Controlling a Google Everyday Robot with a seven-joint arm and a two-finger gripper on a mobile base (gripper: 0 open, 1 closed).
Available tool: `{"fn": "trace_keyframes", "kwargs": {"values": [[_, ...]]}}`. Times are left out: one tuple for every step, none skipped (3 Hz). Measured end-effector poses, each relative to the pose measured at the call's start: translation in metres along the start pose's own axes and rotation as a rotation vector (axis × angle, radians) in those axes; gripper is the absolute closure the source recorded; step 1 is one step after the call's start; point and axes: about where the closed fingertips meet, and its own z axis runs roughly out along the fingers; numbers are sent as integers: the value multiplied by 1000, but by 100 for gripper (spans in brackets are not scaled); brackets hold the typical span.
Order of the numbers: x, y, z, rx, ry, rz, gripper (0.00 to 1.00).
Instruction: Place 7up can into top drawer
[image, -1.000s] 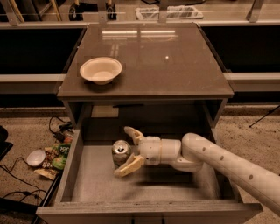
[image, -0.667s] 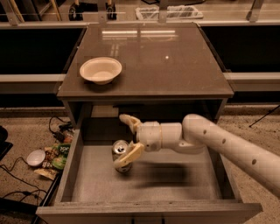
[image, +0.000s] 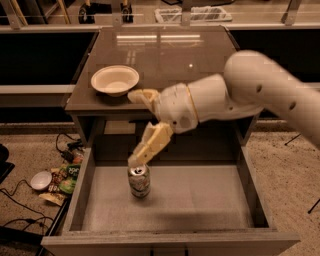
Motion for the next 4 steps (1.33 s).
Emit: {"fn": "trace_keyframes", "kwargs": {"values": [[-76, 8, -29, 92, 112, -82, 0], [-117, 3, -57, 234, 139, -159, 0], [-127, -41, -100, 490, 102, -214, 0], [-133, -47, -101, 516, 94, -219, 0]]}}
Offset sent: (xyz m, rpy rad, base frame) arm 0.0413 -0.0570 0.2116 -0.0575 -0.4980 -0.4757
